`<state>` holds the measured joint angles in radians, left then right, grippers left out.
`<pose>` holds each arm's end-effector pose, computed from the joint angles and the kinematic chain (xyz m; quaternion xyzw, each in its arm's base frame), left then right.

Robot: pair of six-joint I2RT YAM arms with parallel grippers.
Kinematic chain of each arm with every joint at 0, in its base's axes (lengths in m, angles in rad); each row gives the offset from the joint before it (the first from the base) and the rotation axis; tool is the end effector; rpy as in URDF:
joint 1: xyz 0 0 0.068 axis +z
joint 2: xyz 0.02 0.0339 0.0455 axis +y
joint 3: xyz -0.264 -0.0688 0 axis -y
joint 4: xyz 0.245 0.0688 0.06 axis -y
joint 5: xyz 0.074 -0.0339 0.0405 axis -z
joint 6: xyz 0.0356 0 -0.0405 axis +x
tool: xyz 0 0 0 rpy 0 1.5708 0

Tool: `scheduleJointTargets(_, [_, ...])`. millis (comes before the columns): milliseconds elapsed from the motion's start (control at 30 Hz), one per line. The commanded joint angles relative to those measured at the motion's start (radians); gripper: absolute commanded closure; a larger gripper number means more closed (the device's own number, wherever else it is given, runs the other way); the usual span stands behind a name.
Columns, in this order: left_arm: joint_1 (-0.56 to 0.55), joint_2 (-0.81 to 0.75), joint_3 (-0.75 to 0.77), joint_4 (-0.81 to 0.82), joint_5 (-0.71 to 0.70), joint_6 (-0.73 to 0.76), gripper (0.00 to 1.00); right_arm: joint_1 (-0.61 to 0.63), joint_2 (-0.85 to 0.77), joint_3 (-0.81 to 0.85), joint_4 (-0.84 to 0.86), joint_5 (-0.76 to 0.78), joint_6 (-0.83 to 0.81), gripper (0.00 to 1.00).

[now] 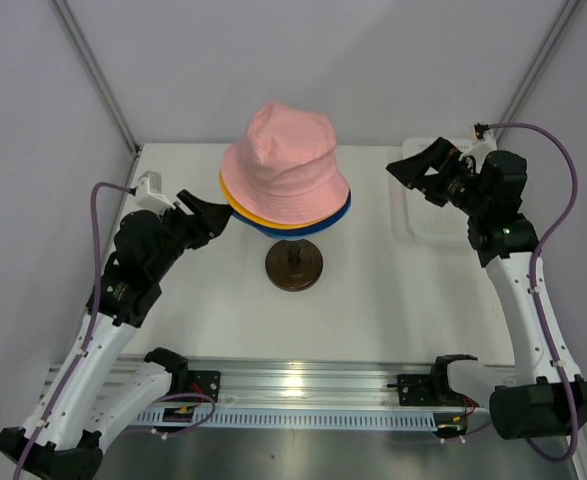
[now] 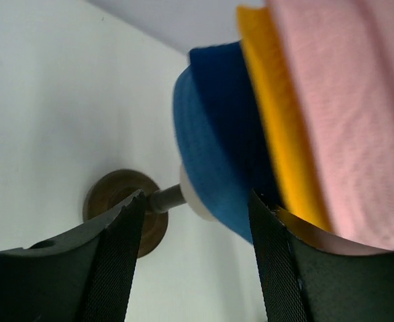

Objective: Stack the hats

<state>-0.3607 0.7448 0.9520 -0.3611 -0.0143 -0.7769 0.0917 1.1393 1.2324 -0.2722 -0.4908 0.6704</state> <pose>0.1514 -0.0566 0.3848 -0.1614 0.7420 -0.3459 0.5511 0.2491 0.0398 0.4170 0.0632 0.7580 0.4043 0.5079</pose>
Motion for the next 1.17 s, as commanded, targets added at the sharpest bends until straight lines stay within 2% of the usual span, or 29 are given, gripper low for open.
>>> scheduleJointTargets(0, [0.032, -0.016, -0.042, 0.005, 0.054, -0.002, 0.34, -0.038, -0.076, -0.002, -0.155, 0.105, -0.144, 0.01])
scheduleJointTargets(33, [0.048, -0.024, -0.061, -0.016, 0.054, 0.017, 0.33, -0.053, -0.087, -0.004, -0.185, 0.176, -0.164, 0.01])
scheduleJointTargets(133, [0.069, -0.076, -0.094, -0.061, 0.071, 0.117, 0.27, -0.081, -0.136, -0.022, -0.266, 0.242, -0.222, 0.01])
scheduleJointTargets(167, [0.071, -0.09, -0.101, -0.074, 0.109, 0.148, 0.12, -0.081, -0.15, -0.031, -0.28, 0.239, -0.232, 0.01])
scheduleJointTargets(267, [0.071, -0.139, -0.091, -0.173, 0.145, 0.252, 0.01, -0.081, -0.217, -0.08, -0.3, 0.239, -0.241, 0.01])
scheduleJointTargets(433, [0.071, -0.209, -0.091, -0.3, 0.122, 0.333, 0.01, -0.081, -0.332, -0.232, -0.217, 0.228, -0.192, 0.01])
scheduleJointTargets(567, [0.071, -0.245, -0.091, -0.335, 0.114, 0.392, 0.01, -0.083, -0.398, -0.309, -0.18, 0.212, -0.175, 0.01])
scheduleJointTargets(767, [0.071, -0.298, -0.105, -0.348, 0.135, 0.472, 0.01, -0.083, -0.489, -0.436, -0.033, 0.109, -0.135, 0.0])
scheduleJointTargets(1133, [0.071, -0.513, -0.199, -0.318, 0.111, 0.433, 0.01, -0.083, -0.52, -0.416, -0.07, 0.17, -0.164, 0.0])
